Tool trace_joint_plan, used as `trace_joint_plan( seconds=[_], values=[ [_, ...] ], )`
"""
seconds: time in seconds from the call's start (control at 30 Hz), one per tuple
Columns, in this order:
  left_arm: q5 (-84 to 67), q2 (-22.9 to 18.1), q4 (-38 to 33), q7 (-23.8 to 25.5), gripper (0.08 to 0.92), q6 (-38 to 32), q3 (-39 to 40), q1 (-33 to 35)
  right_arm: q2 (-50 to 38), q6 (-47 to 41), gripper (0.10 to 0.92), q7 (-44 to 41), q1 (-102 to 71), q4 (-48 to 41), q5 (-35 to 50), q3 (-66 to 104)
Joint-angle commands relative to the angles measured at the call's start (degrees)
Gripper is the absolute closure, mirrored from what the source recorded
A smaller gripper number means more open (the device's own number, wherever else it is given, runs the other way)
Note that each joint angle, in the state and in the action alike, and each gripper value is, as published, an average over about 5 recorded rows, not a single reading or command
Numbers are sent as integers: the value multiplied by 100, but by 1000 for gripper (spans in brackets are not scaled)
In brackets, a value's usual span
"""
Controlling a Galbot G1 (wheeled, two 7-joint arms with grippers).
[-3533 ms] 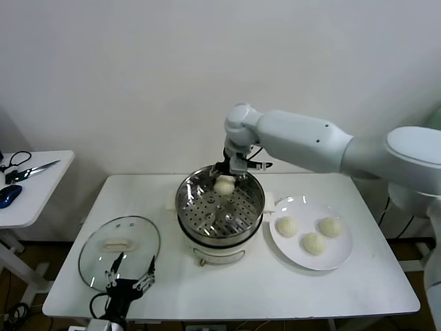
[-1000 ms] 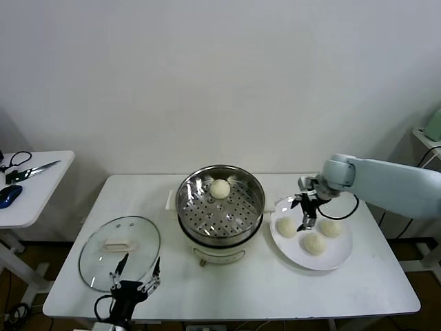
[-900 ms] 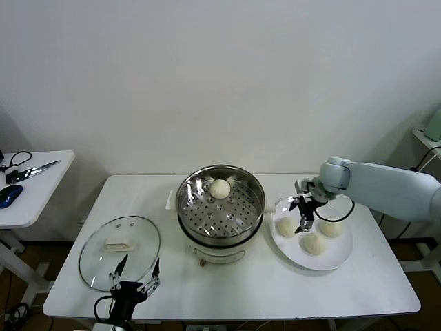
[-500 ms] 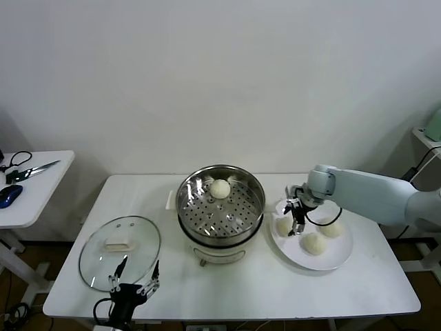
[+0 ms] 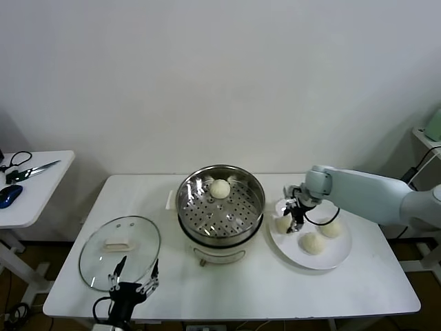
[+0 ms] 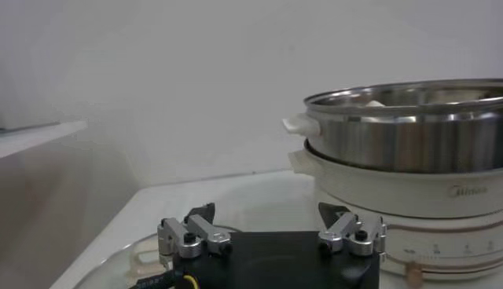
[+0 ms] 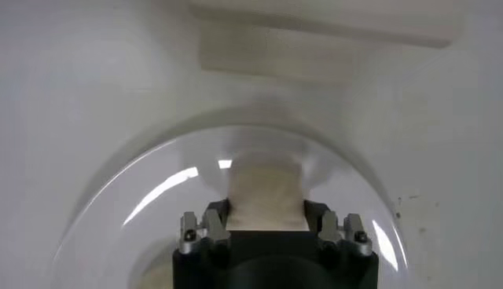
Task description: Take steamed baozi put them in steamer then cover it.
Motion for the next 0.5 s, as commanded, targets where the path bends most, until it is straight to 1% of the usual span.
trace_joint_plan(
  seconds=[0.03, 0.17, 0.27, 0.4, 0.5],
  values=[
    [-2, 3, -1, 3, 177, 3, -1, 1, -56, 127, 397, -273, 761, 124, 67, -338],
    [0, 4, -10, -4, 177, 15, -1, -2, -95, 401, 397, -723, 1999, 344, 422, -972],
    [3, 8, -10, -5, 177, 20, 7, -12, -23, 560, 397, -1079, 2938, 525, 858, -1326],
    [7, 13, -19, -3, 177, 31, 17, -27, 276, 593, 394, -1423, 4029, 748, 1600, -1511],
    [10, 25, -33, -1, 177, 41, 26, -36, 601, 446, 392, -1511, 4529, 1051, 2106, -1403]
  ],
)
